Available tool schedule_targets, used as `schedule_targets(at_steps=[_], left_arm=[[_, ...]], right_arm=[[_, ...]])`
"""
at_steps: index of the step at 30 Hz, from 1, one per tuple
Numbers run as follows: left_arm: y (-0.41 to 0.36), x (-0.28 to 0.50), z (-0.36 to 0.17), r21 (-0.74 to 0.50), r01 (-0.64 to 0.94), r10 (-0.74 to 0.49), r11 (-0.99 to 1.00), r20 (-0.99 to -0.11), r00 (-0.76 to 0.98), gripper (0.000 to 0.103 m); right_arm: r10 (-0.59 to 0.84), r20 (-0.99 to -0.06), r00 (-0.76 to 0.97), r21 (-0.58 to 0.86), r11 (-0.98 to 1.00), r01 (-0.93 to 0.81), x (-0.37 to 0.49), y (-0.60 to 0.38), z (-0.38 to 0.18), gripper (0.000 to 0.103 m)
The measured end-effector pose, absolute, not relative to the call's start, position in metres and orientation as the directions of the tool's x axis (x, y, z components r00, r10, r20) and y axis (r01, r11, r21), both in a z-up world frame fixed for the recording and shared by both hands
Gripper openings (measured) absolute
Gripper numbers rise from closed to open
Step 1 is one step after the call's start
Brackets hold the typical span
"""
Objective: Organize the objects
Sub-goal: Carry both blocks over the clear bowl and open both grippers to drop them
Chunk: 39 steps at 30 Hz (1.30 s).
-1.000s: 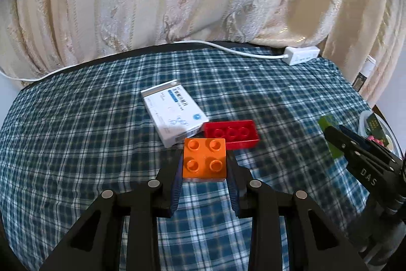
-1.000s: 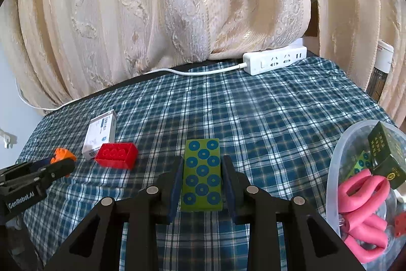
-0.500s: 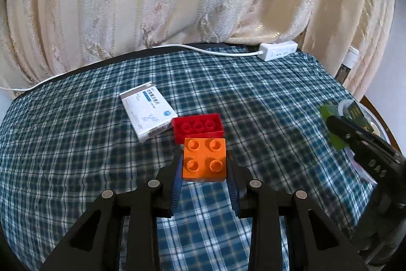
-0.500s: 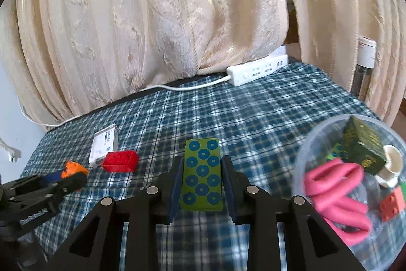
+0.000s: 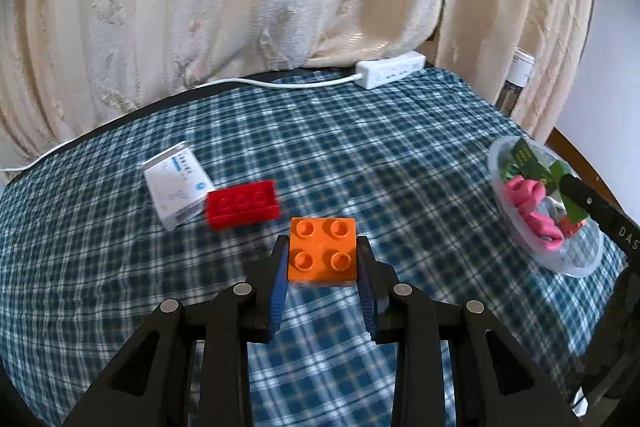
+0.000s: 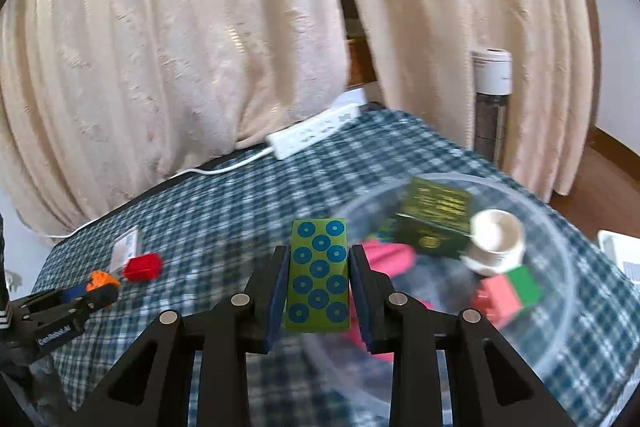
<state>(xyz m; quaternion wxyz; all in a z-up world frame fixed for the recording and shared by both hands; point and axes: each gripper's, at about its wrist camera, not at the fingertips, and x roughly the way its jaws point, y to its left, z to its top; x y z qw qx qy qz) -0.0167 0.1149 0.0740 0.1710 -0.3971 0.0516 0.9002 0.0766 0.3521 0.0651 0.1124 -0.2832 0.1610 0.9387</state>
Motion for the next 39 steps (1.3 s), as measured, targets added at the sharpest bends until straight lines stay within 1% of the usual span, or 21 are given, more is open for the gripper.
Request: schedule_targets(at_steps=[12,31,37,39], left_arm=[[0.151,-0.01,0.077,-0.035,-0.408,0.3,-0.912,-0.735,-0.608,0.032],[0.185,-0.007,0.078,-0.031,-0.468,0.332,-0.883,-0.745,-0.578,0.032],[0.194,-0.006,0.079,-0.028,-0.482,0.338,-0.876,-0.747,-0.572,0.032],[0.197,-0.006,0.08,-0.026,-0.487,0.34,-0.873,-0.747,-0.57,0.032]], right_arm=[[0.155,-0.61,-0.777,0.229,-0.904,-0.36,0.098,0.384,0.043,0.032],[0.15,-0.635,-0.757,0.239,-0.894,-0.378,0.105,0.404,0.032,0.032],[0.15,-0.629,-0.763,0.258,-0.885,-0.387,0.109,0.409,0.033,0.033],[0.155,-0.622,-0.767,0.26,-0.883,-0.39,0.112,0.411,0.035,0.035]])
